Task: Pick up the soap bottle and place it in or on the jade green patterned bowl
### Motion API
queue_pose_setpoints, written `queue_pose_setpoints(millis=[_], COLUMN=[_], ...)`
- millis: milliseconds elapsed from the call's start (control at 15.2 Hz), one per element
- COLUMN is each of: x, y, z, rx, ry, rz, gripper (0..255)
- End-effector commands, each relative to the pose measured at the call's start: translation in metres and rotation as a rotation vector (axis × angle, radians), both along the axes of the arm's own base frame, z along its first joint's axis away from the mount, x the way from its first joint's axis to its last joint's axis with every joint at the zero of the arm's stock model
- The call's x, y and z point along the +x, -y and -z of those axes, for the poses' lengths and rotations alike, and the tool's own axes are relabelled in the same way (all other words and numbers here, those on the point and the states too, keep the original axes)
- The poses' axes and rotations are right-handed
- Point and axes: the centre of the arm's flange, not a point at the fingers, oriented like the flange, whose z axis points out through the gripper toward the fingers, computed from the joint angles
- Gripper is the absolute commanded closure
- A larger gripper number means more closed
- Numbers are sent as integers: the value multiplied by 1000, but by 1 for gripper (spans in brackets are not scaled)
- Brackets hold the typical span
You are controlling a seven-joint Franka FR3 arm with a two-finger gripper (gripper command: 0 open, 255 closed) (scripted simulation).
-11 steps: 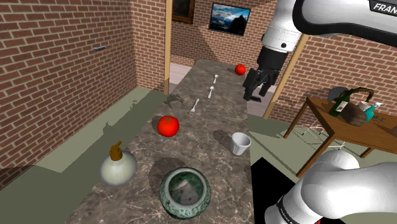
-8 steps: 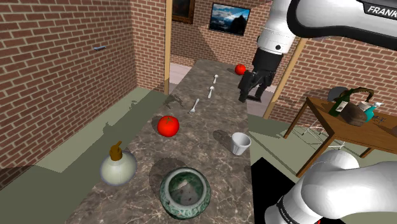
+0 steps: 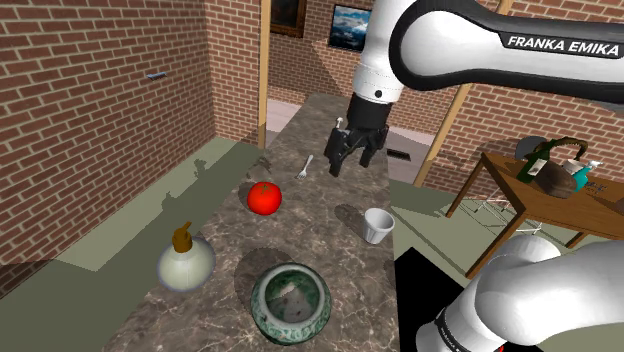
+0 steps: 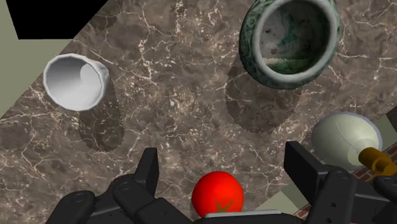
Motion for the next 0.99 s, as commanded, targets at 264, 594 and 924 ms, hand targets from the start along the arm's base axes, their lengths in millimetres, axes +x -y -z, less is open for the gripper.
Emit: queue_pose_setpoints(millis=[264, 594, 924], x=[29, 54, 79], y=[-69, -126, -182], z=[31, 57, 83], rx=[-14, -26, -39], ry=[8, 15, 21], rz=[1, 1, 1], gripper=[0, 0, 0])
